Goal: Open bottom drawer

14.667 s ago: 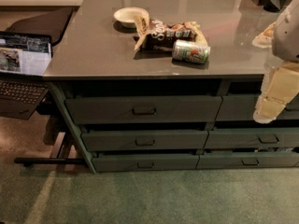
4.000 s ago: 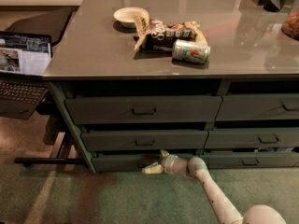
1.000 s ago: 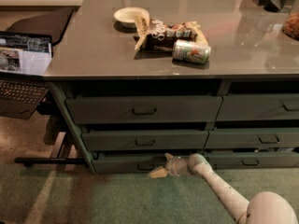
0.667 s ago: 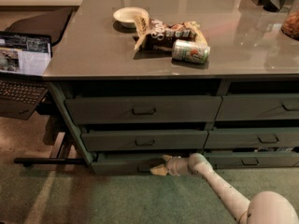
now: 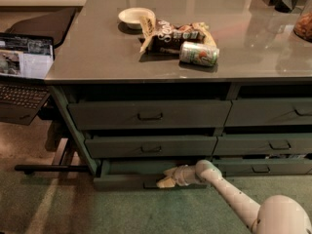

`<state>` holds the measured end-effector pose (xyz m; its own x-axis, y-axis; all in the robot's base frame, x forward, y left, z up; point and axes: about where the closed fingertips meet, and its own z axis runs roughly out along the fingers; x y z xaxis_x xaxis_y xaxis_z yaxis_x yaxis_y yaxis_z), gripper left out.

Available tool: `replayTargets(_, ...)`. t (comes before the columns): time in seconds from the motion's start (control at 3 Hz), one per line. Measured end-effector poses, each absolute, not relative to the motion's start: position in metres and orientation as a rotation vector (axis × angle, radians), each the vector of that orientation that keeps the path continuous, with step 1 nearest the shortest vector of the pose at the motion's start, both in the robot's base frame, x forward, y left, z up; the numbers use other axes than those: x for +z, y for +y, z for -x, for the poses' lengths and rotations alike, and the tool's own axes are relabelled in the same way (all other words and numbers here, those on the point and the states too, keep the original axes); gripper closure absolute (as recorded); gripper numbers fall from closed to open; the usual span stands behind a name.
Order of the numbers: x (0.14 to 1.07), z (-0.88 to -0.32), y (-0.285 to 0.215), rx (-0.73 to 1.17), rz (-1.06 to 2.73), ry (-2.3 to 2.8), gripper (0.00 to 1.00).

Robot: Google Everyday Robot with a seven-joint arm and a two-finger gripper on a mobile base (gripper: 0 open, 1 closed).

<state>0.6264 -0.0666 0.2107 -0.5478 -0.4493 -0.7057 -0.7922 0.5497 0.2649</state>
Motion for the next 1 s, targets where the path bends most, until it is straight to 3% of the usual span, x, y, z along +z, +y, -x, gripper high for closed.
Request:
replayTargets(0.67, 0.215, -0.625, -0.067, 0.775, 1.001, 2.213, 0.00)
replayTargets(1.0, 0.202, -0.615, -0.081, 0.742, 1.049, 2.255, 0.00)
